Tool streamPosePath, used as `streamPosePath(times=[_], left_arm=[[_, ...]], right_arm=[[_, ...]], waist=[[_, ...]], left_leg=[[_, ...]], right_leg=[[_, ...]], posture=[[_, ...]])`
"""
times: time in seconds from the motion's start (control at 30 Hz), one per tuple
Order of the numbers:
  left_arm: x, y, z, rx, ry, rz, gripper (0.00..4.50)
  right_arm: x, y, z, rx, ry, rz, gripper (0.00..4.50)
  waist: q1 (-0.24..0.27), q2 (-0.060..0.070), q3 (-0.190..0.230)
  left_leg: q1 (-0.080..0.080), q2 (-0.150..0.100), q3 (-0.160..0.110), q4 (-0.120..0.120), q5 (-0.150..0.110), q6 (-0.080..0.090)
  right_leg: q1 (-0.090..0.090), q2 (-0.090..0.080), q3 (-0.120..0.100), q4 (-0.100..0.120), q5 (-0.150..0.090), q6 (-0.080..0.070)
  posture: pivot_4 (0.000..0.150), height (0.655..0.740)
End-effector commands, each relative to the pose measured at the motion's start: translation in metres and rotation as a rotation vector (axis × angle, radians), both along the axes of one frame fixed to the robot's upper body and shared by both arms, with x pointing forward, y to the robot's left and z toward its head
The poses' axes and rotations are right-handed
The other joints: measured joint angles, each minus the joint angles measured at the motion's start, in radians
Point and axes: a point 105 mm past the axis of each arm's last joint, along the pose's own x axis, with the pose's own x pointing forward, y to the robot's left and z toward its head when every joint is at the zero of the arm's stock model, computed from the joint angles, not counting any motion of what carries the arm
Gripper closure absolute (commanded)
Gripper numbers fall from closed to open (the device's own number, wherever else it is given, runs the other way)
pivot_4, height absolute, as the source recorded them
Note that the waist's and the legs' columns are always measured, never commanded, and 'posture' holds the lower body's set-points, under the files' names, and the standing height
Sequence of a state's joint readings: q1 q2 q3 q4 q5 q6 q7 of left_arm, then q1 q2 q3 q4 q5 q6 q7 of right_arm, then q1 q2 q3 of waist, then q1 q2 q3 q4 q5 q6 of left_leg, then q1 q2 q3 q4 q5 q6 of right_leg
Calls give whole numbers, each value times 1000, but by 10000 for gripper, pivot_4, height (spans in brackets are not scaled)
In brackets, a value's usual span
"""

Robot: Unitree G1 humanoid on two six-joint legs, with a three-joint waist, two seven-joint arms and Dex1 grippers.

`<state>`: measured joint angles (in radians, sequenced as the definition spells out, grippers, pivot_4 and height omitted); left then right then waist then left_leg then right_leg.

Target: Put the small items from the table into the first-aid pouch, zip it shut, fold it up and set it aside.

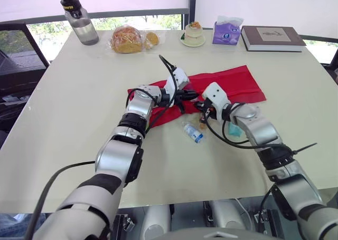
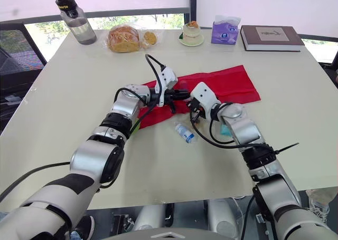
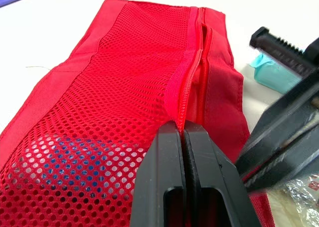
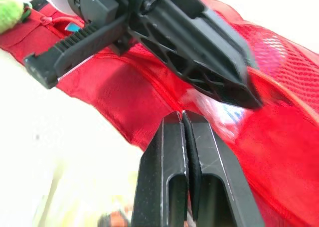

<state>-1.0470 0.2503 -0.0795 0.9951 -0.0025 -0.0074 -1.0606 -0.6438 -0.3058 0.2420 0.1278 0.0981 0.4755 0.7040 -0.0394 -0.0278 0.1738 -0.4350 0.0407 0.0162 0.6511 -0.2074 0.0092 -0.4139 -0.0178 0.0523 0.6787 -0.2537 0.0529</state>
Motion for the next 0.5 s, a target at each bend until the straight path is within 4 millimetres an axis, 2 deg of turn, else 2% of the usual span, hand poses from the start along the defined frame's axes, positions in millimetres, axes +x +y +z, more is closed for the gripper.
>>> streamPosePath(times=[0.03,0.17,0.27,0.3,0.4,0.5], left_arm=[[2,-3,13,-29,-43,-3,45000],[2,-4,11,-31,-42,-3,45000],[2,-1,11,-32,-44,5,45000],[3,0,11,-32,-46,9,45000],[4,5,10,-30,-51,22,45000],[4,11,8,-22,-52,29,45000]], right_arm=[[-3,-5,27,91,-46,12,35852],[-14,-12,32,128,-46,26,15892],[-30,-30,39,147,-58,32,2044],[-34,-36,42,149,-64,29,784],[-52,-61,51,164,-88,13,784],[-78,-86,63,191,-122,38,784]], waist=[[-1,0,0],[0,0,0],[5,0,0],[8,0,0],[10,0,0],[9,0,0]], left_leg=[[0,0,0,0,0,0],[1,0,0,0,0,0],[0,0,0,0,0,0],[-1,0,0,0,0,0],[-1,-1,0,0,0,0],[0,-1,0,0,0,0]], right_leg=[[0,0,0,0,0,0],[0,0,0,1,0,0],[0,0,0,0,0,0],[0,0,0,-1,0,0],[0,-1,0,-1,0,0],[1,0,0,0,0,0]], posture=[[1500,7387],[1500,7387],[1500,7387],[1500,7387],[1500,7387],[1500,7387]])
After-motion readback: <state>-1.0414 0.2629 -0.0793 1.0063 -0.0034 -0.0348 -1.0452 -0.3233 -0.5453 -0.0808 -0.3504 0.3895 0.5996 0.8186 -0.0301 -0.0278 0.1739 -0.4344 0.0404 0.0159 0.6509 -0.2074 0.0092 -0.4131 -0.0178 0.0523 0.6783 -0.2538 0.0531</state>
